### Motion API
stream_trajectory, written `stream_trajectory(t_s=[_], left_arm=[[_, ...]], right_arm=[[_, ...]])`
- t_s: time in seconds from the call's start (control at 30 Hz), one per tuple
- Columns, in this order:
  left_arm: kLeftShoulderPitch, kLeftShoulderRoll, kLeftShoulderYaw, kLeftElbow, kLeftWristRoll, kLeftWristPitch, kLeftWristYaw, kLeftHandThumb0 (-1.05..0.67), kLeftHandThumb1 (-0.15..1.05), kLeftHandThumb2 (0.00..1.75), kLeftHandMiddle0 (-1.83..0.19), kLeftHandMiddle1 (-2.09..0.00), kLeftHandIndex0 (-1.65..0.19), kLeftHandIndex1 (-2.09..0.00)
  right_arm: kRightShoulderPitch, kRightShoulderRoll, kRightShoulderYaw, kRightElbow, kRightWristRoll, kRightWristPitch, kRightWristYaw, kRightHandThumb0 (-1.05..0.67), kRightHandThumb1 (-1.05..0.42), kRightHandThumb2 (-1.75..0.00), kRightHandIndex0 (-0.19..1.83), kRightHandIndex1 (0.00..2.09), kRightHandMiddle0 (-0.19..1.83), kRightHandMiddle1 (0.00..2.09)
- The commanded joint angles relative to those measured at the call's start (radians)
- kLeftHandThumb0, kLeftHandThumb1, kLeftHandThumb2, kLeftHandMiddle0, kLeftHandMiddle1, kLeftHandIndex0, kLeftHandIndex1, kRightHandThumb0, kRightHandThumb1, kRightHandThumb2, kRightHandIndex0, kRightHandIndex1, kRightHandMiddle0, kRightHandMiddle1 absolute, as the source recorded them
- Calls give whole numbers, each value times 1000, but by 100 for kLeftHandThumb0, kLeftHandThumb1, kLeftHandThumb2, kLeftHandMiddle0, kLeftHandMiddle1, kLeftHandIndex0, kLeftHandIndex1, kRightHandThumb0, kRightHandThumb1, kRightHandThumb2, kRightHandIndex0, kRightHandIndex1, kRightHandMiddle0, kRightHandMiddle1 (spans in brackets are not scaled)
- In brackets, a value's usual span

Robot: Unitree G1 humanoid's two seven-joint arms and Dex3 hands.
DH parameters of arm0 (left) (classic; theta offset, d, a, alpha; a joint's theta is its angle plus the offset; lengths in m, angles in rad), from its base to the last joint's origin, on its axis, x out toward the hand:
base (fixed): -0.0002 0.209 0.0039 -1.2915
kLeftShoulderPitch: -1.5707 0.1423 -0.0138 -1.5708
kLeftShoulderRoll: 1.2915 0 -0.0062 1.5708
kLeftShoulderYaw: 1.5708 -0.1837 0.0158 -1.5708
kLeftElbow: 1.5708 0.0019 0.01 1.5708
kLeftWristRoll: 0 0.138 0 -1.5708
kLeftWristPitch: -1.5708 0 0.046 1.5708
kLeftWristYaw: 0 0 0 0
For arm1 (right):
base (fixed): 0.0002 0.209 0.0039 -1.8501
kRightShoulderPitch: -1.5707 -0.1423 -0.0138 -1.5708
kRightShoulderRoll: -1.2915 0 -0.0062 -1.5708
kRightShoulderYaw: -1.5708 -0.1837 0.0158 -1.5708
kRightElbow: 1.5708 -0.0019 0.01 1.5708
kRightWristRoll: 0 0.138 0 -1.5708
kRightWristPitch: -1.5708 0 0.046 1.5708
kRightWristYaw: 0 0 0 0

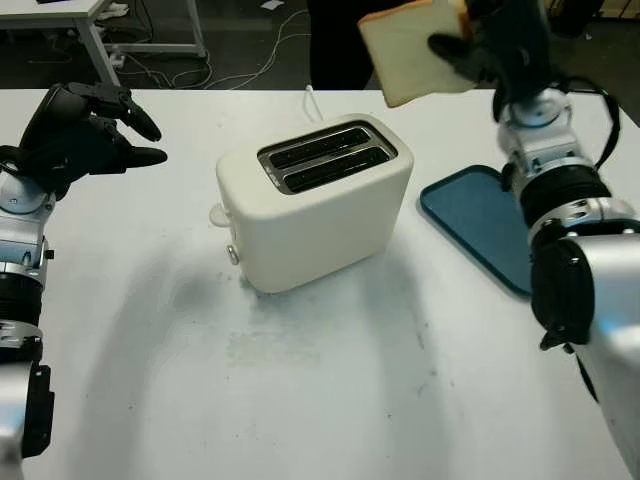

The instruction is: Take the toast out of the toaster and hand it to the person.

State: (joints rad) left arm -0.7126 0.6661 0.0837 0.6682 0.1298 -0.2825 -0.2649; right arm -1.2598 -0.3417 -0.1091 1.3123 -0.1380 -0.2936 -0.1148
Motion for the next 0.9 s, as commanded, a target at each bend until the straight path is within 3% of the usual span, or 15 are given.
stream_trajectory(t_s=[0.0, 0.53, 0.87], left_arm=[[-9, -2, -1, -7, 1, 1, 4, -105, 69, 0, -110, -97, -99, -98], [-6, 4, -1, 2, 2, -9, 0, -105, 70, 1, -111, -95, -101, -95], [-5, -2, 3, 2, -3, -7, 5, -105, 69, 0, -111, -95, -103, -93]], right_arm=[[16, 18, -21, 13, 20, 20, -19, -3, -89, -2, 89, 175, 66, 175], [38, 47, -60, 21, 19, 85, -124, -4, -90, -2, 81, 175, 65, 175], [53, 47, -98, 22, 56, 106, -97, -1, -90, 0, 77, 175, 59, 175]])
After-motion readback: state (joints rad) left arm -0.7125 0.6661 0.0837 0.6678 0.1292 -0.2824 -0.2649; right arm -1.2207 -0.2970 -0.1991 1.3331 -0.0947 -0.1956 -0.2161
